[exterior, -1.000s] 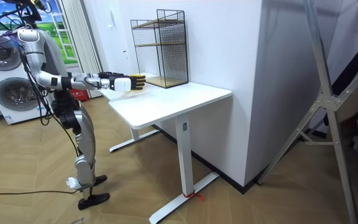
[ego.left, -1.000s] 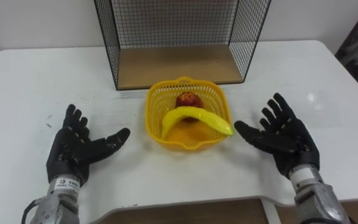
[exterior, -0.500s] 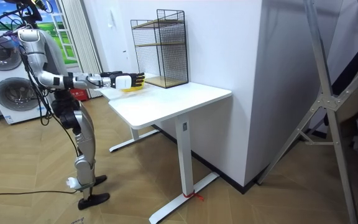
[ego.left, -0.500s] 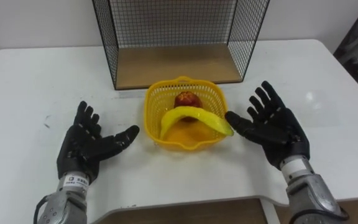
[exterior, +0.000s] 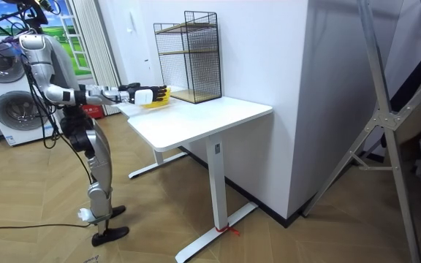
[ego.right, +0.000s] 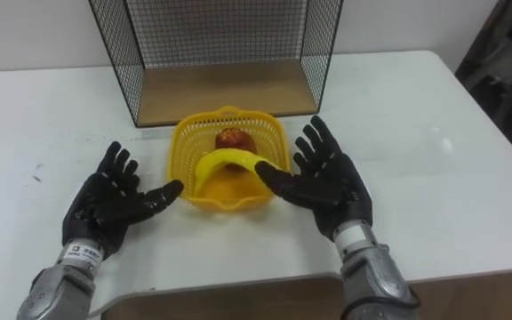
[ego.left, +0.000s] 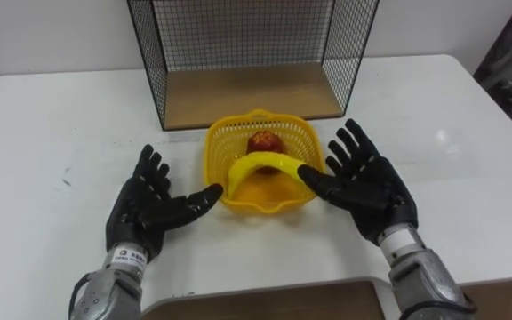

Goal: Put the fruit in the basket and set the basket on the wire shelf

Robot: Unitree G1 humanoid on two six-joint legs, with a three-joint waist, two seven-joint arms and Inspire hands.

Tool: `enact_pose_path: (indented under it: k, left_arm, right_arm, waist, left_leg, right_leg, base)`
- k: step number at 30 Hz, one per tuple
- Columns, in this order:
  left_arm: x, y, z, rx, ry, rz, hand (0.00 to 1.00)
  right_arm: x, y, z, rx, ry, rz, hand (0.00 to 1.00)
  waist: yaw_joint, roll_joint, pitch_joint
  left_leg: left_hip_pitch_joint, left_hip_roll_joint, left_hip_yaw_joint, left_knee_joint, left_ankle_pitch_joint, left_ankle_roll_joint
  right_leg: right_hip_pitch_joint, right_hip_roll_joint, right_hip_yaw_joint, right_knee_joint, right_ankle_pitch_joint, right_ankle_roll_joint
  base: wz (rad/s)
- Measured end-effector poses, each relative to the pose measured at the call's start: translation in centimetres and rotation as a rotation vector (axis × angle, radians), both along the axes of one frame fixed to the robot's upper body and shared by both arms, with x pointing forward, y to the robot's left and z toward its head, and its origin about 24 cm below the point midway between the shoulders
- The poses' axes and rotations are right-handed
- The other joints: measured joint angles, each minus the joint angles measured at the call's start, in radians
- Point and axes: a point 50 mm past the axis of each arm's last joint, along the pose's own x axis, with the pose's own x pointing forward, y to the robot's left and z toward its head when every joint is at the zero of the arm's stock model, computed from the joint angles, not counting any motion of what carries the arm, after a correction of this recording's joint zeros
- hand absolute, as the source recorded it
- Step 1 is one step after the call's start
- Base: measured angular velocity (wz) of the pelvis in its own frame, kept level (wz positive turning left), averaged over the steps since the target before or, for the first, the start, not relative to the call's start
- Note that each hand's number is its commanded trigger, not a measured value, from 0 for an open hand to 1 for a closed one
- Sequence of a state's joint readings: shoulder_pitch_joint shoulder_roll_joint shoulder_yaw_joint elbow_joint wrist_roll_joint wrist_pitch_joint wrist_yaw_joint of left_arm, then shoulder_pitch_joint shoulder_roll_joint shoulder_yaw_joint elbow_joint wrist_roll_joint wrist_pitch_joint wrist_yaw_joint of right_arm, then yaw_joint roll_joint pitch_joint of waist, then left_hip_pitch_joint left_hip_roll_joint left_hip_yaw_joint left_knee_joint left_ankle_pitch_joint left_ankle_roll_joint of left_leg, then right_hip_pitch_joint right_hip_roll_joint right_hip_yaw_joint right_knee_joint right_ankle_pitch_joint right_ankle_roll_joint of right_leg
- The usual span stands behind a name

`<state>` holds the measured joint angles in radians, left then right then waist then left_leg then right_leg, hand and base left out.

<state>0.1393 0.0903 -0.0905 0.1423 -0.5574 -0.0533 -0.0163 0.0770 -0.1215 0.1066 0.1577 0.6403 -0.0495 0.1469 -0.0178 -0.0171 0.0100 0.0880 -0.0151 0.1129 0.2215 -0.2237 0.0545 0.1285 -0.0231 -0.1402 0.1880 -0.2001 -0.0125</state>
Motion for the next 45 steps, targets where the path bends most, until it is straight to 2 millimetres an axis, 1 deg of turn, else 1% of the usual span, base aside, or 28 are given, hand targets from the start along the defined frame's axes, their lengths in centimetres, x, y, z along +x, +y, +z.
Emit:
enact_pose_path:
  k: [4,6,8,10,14,21,24,28,37,45]
  left_arm:
    - [0.2,-0.3,0.1,-0.001,-0.006,-0.015,0.0]
    - [0.6,-0.9,0.1,-0.004,-0.01,-0.046,0.0]
    - [0.7,-1.3,0.2,-0.011,-0.019,-0.072,0.0]
    - [0.7,-1.5,0.2,-0.014,-0.024,-0.089,0.0]
    - [0.9,-1.8,0.4,-0.017,-0.032,-0.102,0.0]
    - [0.9,-3.0,0.4,-0.021,-0.035,-0.154,0.0]
    - [0.9,-3.2,0.4,-0.02,-0.034,-0.161,0.0]
    - [0.9,-3.2,0.4,-0.02,-0.034,-0.163,0.0]
    - [0.9,-3.5,0.5,-0.022,-0.04,-0.173,0.0]
    - [0.8,-4.0,0.8,-0.025,-0.065,-0.189,0.0]
  right_arm:
    - [-0.1,0.4,-0.1,0.002,0.003,0.017,0.0]
    - [-0.1,0.6,-0.6,0.0,0.019,0.034,0.0]
    - [-0.2,0.6,-1.1,-0.012,0.036,0.042,0.0]
    - [-0.3,0.6,-1.5,-0.014,0.051,0.046,0.0]
    - [-0.4,0.7,-1.5,-0.013,0.052,0.054,0.0]
    - [-0.5,2.2,-1.6,-0.008,0.053,0.126,0.0]
    - [-0.5,2.3,-1.7,-0.027,0.051,0.136,0.0]
    - [-0.4,2.4,-1.6,-0.045,0.048,0.144,0.0]
    - [-0.3,2.6,-1.4,-0.049,0.039,0.147,0.0]
    - [0.4,2.6,-0.7,-0.089,0.006,0.128,0.0]
  waist:
    - [-0.002,-0.005,0.003]
    - [-0.002,-0.01,0.0072]
    - [-0.004,-0.011,0.0083]
    - [-0.004,-0.012,0.0085]
    - [-0.003,-0.01,0.0083]
    - [-0.004,-0.009,0.0085]
    - [-0.004,-0.005,0.0095]
    - [-0.004,-0.003,0.0085]
    - [-0.004,-0.006,0.0083]
    - [-0.004,-0.014,0.009]
  left_leg:
    - [0.0,0.0,0.0,0.0,0.0,0.0]
    - [-0.001,0.0,0.0,0.001,0.0,0.0]
    - [-0.009,0.0,0.0,0.001,0.0,0.0]
    - [-0.013,0.0,0.0,0.001,0.0,0.0]
    - [-0.026,0.001,0.0,0.002,0.0,0.0]
    - [-0.024,0.0,-0.001,0.008,0.0,0.0]
    - [-0.026,0.0,-0.001,0.006,0.0,0.0]
    - [-0.027,0.001,-0.002,0.001,0.0,0.0]
    - [-0.024,0.0,-0.001,0.003,0.0,0.0]
    - [-0.022,0.0,-0.001,0.003,0.0,0.0]
  right_leg:
    - [0.001,-0.001,0.0,-0.001,0.0,0.0]
    - [0.001,0.0,0.0,-0.001,0.0,0.0]
    - [-0.006,0.0,0.001,0.0,0.0,0.0]
    - [-0.01,0.001,0.001,0.001,0.0,-0.001]
    - [-0.018,0.001,0.001,0.0,0.0,-0.001]
    - [-0.017,-0.001,0.0,-0.002,0.0,-0.001]
    - [-0.02,0.0,0.0,-0.001,0.0,-0.001]
    - [-0.024,0.002,0.0,0.002,0.001,-0.001]
    - [-0.023,0.0,0.001,0.0,0.001,-0.001]
    - [-0.022,0.0,0.003,-0.001,0.001,-0.001]
  base:
    - [0.0]
    - [0.0]
    - [0.0]
    - [0.0]
    - [0.0]
    - [0.0]
    - [0.0]
    - [0.0]
    - [0.0]
    - [0.0]
